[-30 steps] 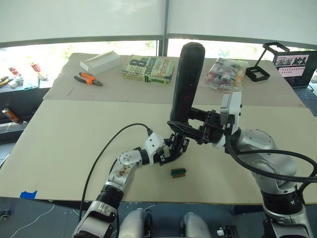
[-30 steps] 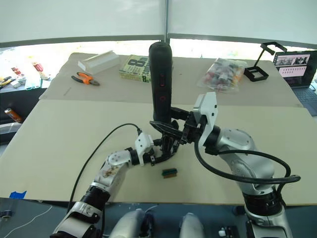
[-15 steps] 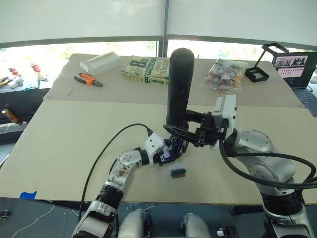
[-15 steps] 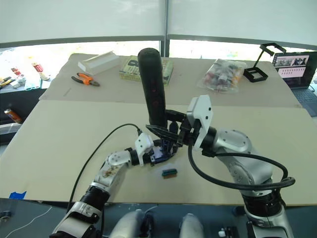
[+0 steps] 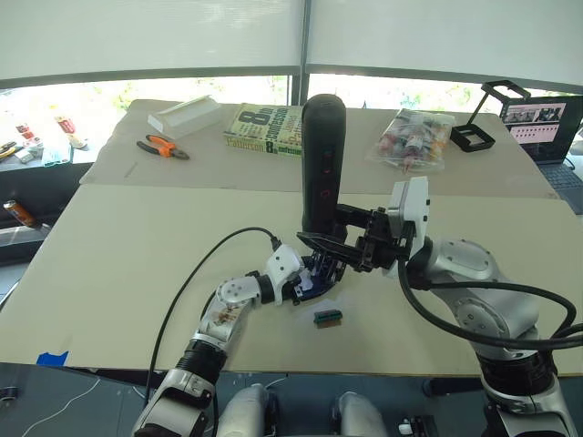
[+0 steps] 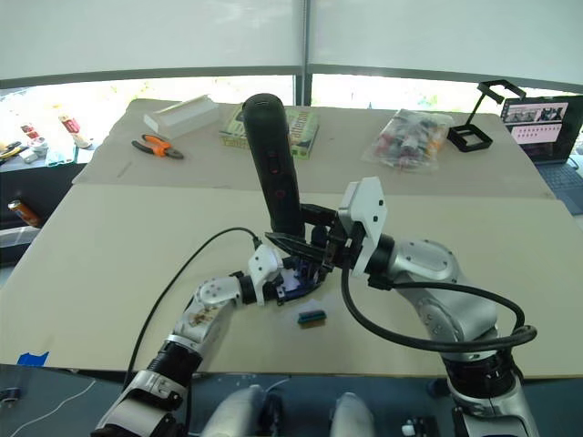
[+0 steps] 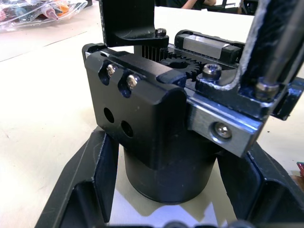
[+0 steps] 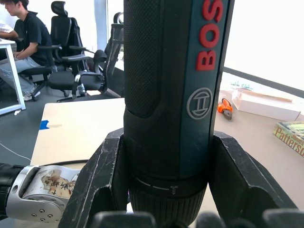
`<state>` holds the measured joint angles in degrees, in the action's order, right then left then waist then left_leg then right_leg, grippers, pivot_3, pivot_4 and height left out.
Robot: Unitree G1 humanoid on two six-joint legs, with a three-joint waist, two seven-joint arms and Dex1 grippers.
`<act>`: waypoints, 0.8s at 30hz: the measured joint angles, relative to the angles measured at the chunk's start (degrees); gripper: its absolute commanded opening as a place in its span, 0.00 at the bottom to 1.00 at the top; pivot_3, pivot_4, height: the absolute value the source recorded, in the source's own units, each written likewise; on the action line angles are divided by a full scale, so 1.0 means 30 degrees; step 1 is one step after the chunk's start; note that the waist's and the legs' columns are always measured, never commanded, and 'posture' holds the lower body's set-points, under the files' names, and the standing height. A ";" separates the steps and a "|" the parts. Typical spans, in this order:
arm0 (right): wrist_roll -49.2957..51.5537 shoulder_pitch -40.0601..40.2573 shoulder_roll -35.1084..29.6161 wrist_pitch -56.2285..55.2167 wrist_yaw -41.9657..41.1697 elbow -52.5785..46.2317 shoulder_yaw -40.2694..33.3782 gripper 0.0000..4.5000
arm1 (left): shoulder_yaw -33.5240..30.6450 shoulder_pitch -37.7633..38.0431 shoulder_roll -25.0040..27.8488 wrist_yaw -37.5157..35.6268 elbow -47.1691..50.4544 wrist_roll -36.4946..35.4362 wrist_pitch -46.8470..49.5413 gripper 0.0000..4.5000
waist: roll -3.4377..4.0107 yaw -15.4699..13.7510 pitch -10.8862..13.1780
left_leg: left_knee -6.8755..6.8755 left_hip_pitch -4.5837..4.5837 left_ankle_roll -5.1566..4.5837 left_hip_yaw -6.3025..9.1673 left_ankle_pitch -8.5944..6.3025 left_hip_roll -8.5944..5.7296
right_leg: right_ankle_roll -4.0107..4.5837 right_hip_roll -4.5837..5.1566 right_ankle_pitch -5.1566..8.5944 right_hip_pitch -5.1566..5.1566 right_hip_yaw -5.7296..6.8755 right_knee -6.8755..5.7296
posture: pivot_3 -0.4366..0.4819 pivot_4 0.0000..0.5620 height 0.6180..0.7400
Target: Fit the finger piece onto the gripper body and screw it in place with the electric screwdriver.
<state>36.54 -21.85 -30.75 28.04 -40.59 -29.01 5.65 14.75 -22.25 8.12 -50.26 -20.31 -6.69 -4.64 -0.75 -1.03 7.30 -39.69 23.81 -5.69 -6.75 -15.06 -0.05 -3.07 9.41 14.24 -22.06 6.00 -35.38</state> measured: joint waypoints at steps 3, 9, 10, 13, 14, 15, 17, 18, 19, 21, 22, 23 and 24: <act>0.0027 -0.0136 -0.0115 0.0003 -0.0183 0.0160 -0.0130 0.43 | 0.0002 0.0000 -0.0017 0.0000 -0.0003 -0.0001 -0.0005 0.56 | 0.0000 -0.0014 0.0000 | 0.0001 0.0001 -0.0005 -0.0001 -0.0003 -0.0001 | -0.0001 -0.0001 0.0000 0.0001 0.0003 0.0008 | 0.48 0.27 1.00; 0.0413 -0.1360 -0.0579 0.0550 -0.1056 0.0516 -0.0566 0.43 | -0.0003 -0.0041 -0.0013 -0.0015 -0.0066 -0.0043 -0.0056 0.56 | 0.0015 -0.0040 0.0023 | 0.0001 0.0023 -0.0023 -0.0003 -0.0014 -0.0005 | -0.0003 0.0018 -0.0004 -0.0014 0.0017 0.0022 | 0.48 0.27 1.00; 0.0767 -0.1559 -0.0678 0.0831 -0.1199 0.0536 -0.0675 0.43 | 0.0002 -0.0052 -0.0015 -0.0058 -0.0097 -0.0043 -0.0084 0.56 | 0.0024 -0.0050 0.0029 | 0.0000 0.0046 -0.0027 -0.0004 -0.0016 -0.0007 | -0.0005 0.0022 -0.0005 -0.0028 0.0020 0.0025 | 0.48 0.27 1.00; 0.1696 -0.2285 -0.0707 0.1111 -0.1702 0.0600 -0.1243 0.43 | 0.0004 -0.0175 -0.0049 -0.0280 -0.0228 -0.0068 -0.0248 0.56 | 0.0051 -0.0070 0.0048 | -0.0012 0.0142 -0.0031 -0.0002 -0.0013 -0.0013 | -0.0009 0.0011 -0.0024 -0.0051 0.0041 0.0038 | 0.48 0.27 1.00; 0.1988 -0.2677 -0.0634 0.1080 -0.1795 0.0523 -0.1629 0.43 | 0.0008 -0.0225 -0.0093 -0.0314 -0.0320 -0.0060 -0.0311 0.56 | 0.0068 -0.0107 0.0058 | -0.0018 0.0157 -0.0033 -0.0002 -0.0011 -0.0022 | -0.0014 -0.0012 -0.0031 -0.0051 0.0055 0.0036 | 0.48 0.27 1.00; 0.2323 -0.3031 -0.0548 0.0927 -0.1852 0.0379 -0.2027 0.43 | 0.0022 -0.0294 -0.0157 -0.0342 -0.0478 -0.0045 -0.0418 0.56 | 0.0071 -0.0137 0.0060 | -0.0019 0.0152 -0.0033 -0.0001 -0.0011 -0.0021 | -0.0015 -0.0018 -0.0032 -0.0050 0.0065 0.0040 | 0.48 0.27 1.00; 0.2890 -0.3397 -0.0446 0.0688 -0.1871 -0.0164 -0.2743 0.43 | 0.0060 -0.0447 -0.0253 -0.0357 -0.0751 -0.0011 -0.0517 0.56 | 0.0073 -0.0218 0.0060 | -0.0024 0.0144 -0.0035 0.0020 -0.0012 -0.0020 | -0.0022 -0.0018 -0.0036 -0.0051 0.0118 0.0071 | 0.48 0.27 1.00; 0.3220 -0.3440 -0.0454 0.0660 -0.1943 -0.0433 -0.2960 0.43 | 0.0065 -0.0503 -0.0301 -0.0357 -0.0852 -0.0007 -0.0575 0.56 | 0.0073 -0.0246 0.0060 | -0.0025 0.0144 -0.0041 0.0022 -0.0016 -0.0020 | -0.0027 -0.0016 -0.0039 -0.0042 0.0122 0.0083 | 0.48 0.27 1.00; 0.3385 -0.3422 -0.0468 0.0650 -0.2068 -0.0680 -0.3034 0.43 | 0.0067 -0.0558 -0.0368 -0.0355 -0.0950 -0.0005 -0.0643 0.56 | 0.0074 -0.0268 0.0060 | -0.0028 0.0144 -0.0046 0.0023 -0.0020 -0.0022 | -0.0031 -0.0011 -0.0045 -0.0043 0.0121 0.0084 | 0.48 0.27 1.00; 0.3974 -0.3256 -0.0560 0.0678 -0.2244 -0.1007 -0.3144 0.43 | 0.0062 -0.0620 -0.0446 -0.0325 -0.1086 0.0012 -0.0796 0.56 | 0.0074 -0.0312 0.0061 | -0.0030 0.0146 -0.0048 0.0024 -0.0021 -0.0021 | -0.0032 -0.0007 -0.0053 -0.0044 0.0121 0.0086 | 0.48 0.27 1.00; 0.4102 -0.3190 -0.0626 0.0692 -0.2271 -0.1146 -0.3230 0.43 | 0.0049 -0.0628 -0.0469 -0.0314 -0.1120 0.0005 -0.0838 0.56 | 0.0074 -0.0347 0.0060 | -0.0031 0.0145 -0.0050 0.0023 -0.0022 -0.0022 | -0.0032 -0.0004 -0.0053 -0.0044 0.0120 0.0085 | 0.48 0.27 1.00; 0.4357 -0.3081 -0.0791 0.0753 -0.2286 -0.1264 -0.3392 0.43 | 0.0016 -0.0648 -0.0518 -0.0306 -0.1137 -0.0010 -0.0826 0.56 | 0.0073 -0.0370 0.0061 | -0.0031 0.0147 -0.0050 0.0023 -0.0022 -0.0023 | -0.0032 -0.0003 -0.0054 -0.0044 0.0121 0.0086 | 0.48 0.27 1.00; 0.4734 -0.2945 -0.0994 0.0813 -0.2309 -0.1374 -0.3666 0.43 | -0.0013 -0.0650 -0.0534 -0.0311 -0.1135 -0.0049 -0.0773 0.56 | 0.0073 -0.0402 0.0061 | -0.0031 0.0149 -0.0052 0.0023 -0.0023 -0.0023 | -0.0033 -0.0001 -0.0055 -0.0042 0.0124 0.0091 | 0.48 0.27 1.00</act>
<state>50.74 -30.69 -33.73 30.47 -47.51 -33.13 -5.35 14.71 -24.20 6.52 -51.20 -23.72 -6.84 -6.96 -0.53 -2.24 7.48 -39.78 24.26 -5.85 -6.68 -15.13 -0.12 -3.17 9.41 14.07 -22.18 6.37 -35.11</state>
